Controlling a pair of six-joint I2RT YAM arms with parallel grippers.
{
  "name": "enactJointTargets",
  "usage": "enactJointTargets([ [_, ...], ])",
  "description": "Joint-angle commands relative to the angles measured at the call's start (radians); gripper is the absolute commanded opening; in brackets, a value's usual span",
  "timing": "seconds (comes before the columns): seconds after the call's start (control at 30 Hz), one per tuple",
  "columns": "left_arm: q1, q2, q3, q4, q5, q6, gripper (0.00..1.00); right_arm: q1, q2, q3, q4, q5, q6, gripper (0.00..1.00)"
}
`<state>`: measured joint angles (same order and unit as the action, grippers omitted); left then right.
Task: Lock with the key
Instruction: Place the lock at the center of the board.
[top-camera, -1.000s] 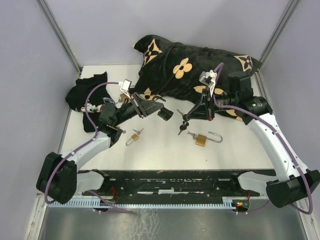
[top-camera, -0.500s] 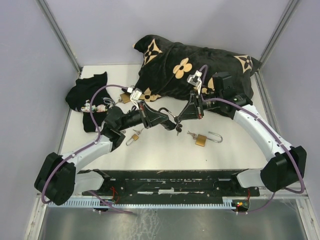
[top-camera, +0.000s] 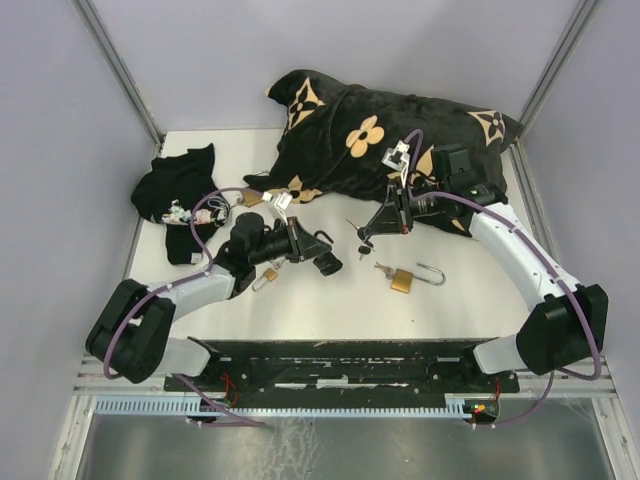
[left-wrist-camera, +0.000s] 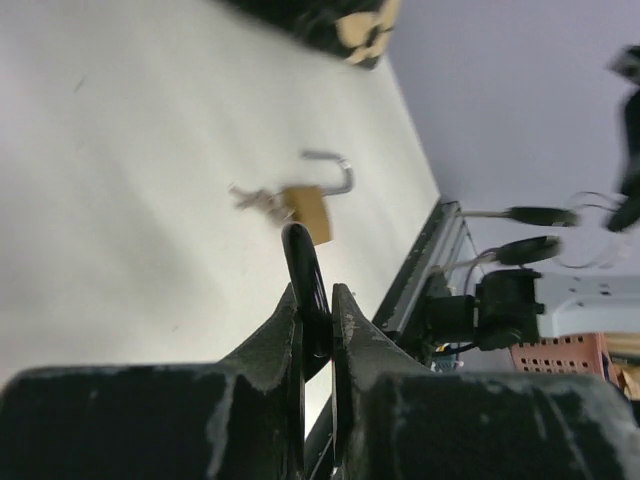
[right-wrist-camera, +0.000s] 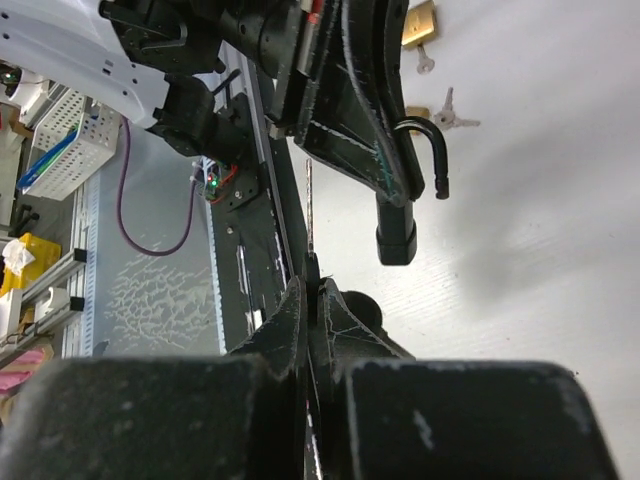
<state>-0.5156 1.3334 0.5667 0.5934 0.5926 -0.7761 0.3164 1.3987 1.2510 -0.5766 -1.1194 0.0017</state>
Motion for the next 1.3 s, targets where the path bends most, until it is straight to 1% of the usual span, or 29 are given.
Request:
enactJointTargets([
  [0.0,0.006,0.059,-0.02,-0.052,-0.081,-0.064,0.03,0.0,0.036,-0.03,-0.011,0.024,-0.064,0.02],
  [0.07,0.006,0.107,-0.025,-0.063,-0.084,-0.081,0.03,0.0,0.053,-0.038,-0.009,0.023,-0.069,0.02],
  [0.13,0.006,0.157,-0.031,-0.038,-0.08,-0.106,0.03,0.0,0.058,-0.043,-0.008,0.025,-0.074,0.02],
  [0.37,0.02,0.356,-0.009,0.108,-0.069,-0.178,0.03,-0.001,0.059,-0.062,-0.012,0.031,-0.085,0.02],
  [0.4,0.024,0.378,-0.002,0.123,-0.075,-0.187,0.04,0.0,0.06,-0.065,-0.013,0.032,-0.087,0.02],
  [0.47,0.029,0.411,0.021,0.122,-0.104,-0.19,0.1,0.0,0.061,-0.07,-0.015,0.037,-0.092,0.02],
  [0.57,0.034,0.411,0.062,0.058,-0.162,-0.16,0.2,-0.001,0.068,-0.074,-0.026,0.039,-0.104,0.02],
  [0.63,0.034,0.387,0.088,-0.036,-0.22,-0.123,0.32,-0.001,0.073,-0.077,-0.031,0.039,-0.111,0.02],
  [0.7,0.035,0.353,0.113,-0.154,-0.303,-0.065,0.49,-0.001,0.078,-0.076,-0.035,0.038,-0.116,0.02],
  [0.77,0.035,0.325,0.134,-0.27,-0.371,-0.001,0.58,-0.001,0.08,-0.075,-0.038,0.037,-0.119,0.02],
  [0.8,0.035,0.312,0.143,-0.329,-0.408,0.034,0.61,-0.001,0.082,-0.073,-0.038,0.035,-0.121,0.02],
  [0.9,0.034,0.267,0.159,-0.477,-0.504,0.123,0.64,-0.001,0.083,-0.073,-0.044,0.037,-0.13,0.02],
  [0.97,0.034,0.214,0.149,-0.534,-0.548,0.162,0.64,-0.001,0.082,-0.074,-0.053,0.041,-0.14,0.02],
  [1.03,0.034,0.112,0.123,-0.553,-0.568,0.179,0.64,0.0,0.082,-0.077,-0.056,0.042,-0.146,0.02],
  [1.1,0.032,-0.007,0.085,-0.508,-0.551,0.205,0.64,-0.001,0.084,-0.083,-0.056,0.032,-0.149,0.02],
  [1.17,0.031,-0.137,0.008,-0.381,-0.471,0.229,0.63,0.0,0.089,-0.085,-0.056,0.011,-0.151,0.02],
  [1.23,0.032,-0.253,-0.096,-0.131,-0.324,0.225,0.63,0.0,0.088,-0.091,-0.047,-0.02,-0.151,0.02],
  [1.27,0.031,-0.294,-0.155,0.008,-0.247,0.195,0.65,0.002,0.084,-0.092,-0.044,-0.037,-0.153,0.02],
])
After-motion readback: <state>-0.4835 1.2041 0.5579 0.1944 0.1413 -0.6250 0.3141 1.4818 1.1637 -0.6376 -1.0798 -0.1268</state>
